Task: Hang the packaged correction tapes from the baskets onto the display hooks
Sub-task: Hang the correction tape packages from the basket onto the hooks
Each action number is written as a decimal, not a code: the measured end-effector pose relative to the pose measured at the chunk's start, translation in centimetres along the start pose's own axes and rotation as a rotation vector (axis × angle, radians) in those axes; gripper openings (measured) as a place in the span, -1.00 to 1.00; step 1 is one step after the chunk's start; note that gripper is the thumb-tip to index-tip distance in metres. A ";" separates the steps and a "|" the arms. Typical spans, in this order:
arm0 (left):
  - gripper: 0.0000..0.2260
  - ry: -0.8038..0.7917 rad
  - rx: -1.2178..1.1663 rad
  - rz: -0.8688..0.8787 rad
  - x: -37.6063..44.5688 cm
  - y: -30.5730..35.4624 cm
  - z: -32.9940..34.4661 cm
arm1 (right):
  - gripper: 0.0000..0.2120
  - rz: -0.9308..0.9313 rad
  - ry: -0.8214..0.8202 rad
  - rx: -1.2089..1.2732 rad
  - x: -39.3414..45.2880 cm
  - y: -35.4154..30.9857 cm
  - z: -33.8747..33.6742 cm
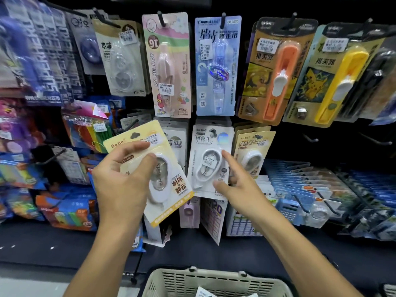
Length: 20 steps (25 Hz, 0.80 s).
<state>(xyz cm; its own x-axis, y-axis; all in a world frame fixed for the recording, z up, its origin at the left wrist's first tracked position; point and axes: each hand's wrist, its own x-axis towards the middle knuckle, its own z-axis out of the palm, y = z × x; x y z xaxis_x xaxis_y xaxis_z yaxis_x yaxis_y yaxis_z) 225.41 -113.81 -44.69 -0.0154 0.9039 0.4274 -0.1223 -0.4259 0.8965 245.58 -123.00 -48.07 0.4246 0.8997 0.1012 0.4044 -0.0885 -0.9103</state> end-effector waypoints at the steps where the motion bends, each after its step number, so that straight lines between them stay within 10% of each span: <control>1: -0.83 -0.032 -0.014 -0.015 0.3 -0.3 0.0 | -0.33 -0.013 0.028 -0.050 -0.2 -0.2 0.1; 4: -0.77 -0.255 -0.047 -0.059 0.6 -0.6 1.5 | -0.51 -0.139 0.165 0.000 -1.6 -1.2 0.7; 8: -0.61 -0.585 -0.215 -0.052 -0.5 -0.2 4.8 | -0.69 -0.039 -0.129 0.416 -3.7 -1.3 0.1; 13: -0.36 -0.617 0.774 0.359 -1.8 -2.0 6.4 | -0.89 0.057 0.303 0.413 -4.6 0.2 -2.7; 20: -0.31 -0.839 0.999 0.352 -1.8 -3.2 7.3 | -0.83 0.150 0.494 0.238 -5.3 1.9 -5.4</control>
<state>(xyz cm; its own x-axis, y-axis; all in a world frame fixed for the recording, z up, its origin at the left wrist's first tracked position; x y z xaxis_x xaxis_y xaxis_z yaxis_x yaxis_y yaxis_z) 233.09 -114.32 -47.49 0.7536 0.5991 0.2706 0.5365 -0.7984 0.2734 248.48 -130.29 -48.19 0.8148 0.5731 0.0877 0.1414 -0.0498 -0.9887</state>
